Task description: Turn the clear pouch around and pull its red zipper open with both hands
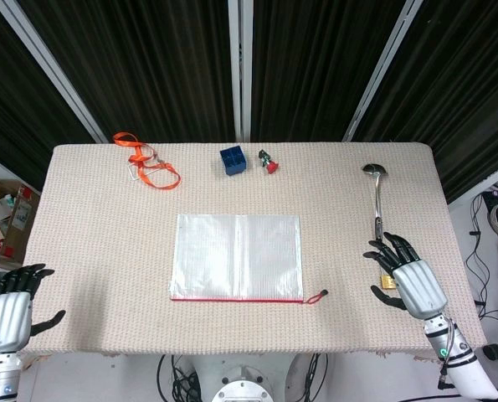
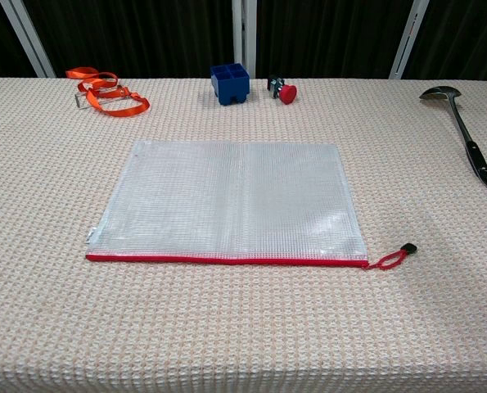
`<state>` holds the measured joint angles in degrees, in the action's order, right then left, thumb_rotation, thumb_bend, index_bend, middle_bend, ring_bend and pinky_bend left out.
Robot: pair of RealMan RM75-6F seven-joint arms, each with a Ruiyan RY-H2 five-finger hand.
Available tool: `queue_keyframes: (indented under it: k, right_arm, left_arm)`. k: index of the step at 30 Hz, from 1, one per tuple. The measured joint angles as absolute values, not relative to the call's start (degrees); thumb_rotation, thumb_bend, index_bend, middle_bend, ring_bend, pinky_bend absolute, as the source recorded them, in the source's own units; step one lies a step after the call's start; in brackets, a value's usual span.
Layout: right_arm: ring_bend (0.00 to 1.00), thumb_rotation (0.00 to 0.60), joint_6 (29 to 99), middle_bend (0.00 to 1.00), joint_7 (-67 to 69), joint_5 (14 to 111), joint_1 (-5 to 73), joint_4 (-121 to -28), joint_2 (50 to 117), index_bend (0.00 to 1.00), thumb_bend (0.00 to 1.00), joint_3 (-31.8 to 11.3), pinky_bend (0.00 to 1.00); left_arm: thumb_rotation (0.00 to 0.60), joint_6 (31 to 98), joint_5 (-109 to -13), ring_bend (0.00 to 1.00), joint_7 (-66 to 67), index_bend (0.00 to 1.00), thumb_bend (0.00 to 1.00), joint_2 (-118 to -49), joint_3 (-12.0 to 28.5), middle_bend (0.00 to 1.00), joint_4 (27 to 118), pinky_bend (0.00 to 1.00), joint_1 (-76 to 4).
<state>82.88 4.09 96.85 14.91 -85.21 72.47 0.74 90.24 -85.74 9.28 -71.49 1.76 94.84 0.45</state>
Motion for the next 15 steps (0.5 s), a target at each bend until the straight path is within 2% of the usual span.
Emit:
queue_keyframes:
  k: [8, 15]
  right_arm:
    - [0.03, 0.600, 82.67, 0.16, 5.95, 99.36, 17.00, -81.98, 74.73, 0.29, 0.15, 0.11, 0.11]
    - [0.03, 0.600, 73.90, 0.17, 5.28, 102.60, 23.74, -78.07, 78.40, 0.33, 0.09, 0.48, 0.11]
  left_arm:
    - [0.600, 89.31, -85.23, 0.15, 9.96, 0.27, 0.05, -71.31, 1.89, 0.19, 95.38, 0.16, 0.00]
    - [0.600, 89.40, -85.70, 0.15, 10.71, 0.27, 0.05, -71.66, 1.71, 0.19, 96.07, 0.16, -0.10]
